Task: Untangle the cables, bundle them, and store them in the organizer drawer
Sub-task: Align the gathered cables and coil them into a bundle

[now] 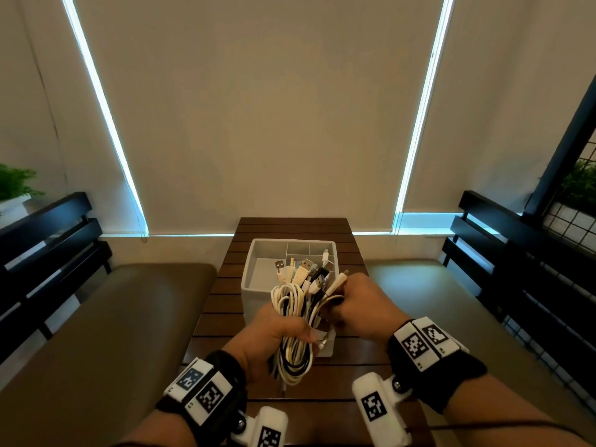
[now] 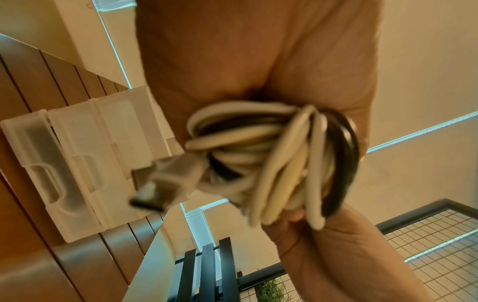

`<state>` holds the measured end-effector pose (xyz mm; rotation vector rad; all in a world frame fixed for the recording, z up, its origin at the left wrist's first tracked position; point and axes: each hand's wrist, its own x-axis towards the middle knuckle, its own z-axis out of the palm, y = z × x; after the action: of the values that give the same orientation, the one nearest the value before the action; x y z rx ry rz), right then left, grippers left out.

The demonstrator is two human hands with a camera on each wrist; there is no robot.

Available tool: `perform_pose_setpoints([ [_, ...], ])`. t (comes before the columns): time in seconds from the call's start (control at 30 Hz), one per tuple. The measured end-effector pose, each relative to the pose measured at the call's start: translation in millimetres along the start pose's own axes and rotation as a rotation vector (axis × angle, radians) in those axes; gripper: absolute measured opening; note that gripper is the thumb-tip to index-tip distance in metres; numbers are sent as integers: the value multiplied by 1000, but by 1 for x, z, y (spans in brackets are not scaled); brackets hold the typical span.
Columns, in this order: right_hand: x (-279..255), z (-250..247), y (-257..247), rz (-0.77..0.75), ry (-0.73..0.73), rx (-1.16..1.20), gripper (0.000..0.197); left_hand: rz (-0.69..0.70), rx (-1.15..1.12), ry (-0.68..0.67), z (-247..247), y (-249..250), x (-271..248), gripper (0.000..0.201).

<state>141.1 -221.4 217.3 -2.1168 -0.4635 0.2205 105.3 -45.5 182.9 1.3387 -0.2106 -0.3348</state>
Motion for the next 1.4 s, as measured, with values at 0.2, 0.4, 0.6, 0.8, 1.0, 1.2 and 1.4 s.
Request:
perform_pose_setpoints([
  [0.2, -4, -13, 6, 62, -206, 498, 29, 38, 1, 6, -6, 3, -1, 52],
  [0.4, 3, -2, 14, 100, 17, 534, 19, 24, 57, 9, -5, 1, 3, 54],
  [0.6, 5, 11, 13, 19, 233, 183, 21, 5, 75, 37, -4, -6, 6, 55],
  [0.8, 2, 20, 16, 6, 339, 182, 17, -50, 69, 93, 0, -10, 9, 50],
  [1.0, -4, 10, 15, 31, 105, 527, 23, -17, 144, 169, 0, -8, 11, 50],
  [1.2, -5, 11, 8, 4, 157, 473, 6, 7, 117, 217, 2, -9, 10, 39],
  [1.4, -5, 25, 8, -58, 346, 375, 20, 28, 73, 215, 6, -10, 10, 39],
])
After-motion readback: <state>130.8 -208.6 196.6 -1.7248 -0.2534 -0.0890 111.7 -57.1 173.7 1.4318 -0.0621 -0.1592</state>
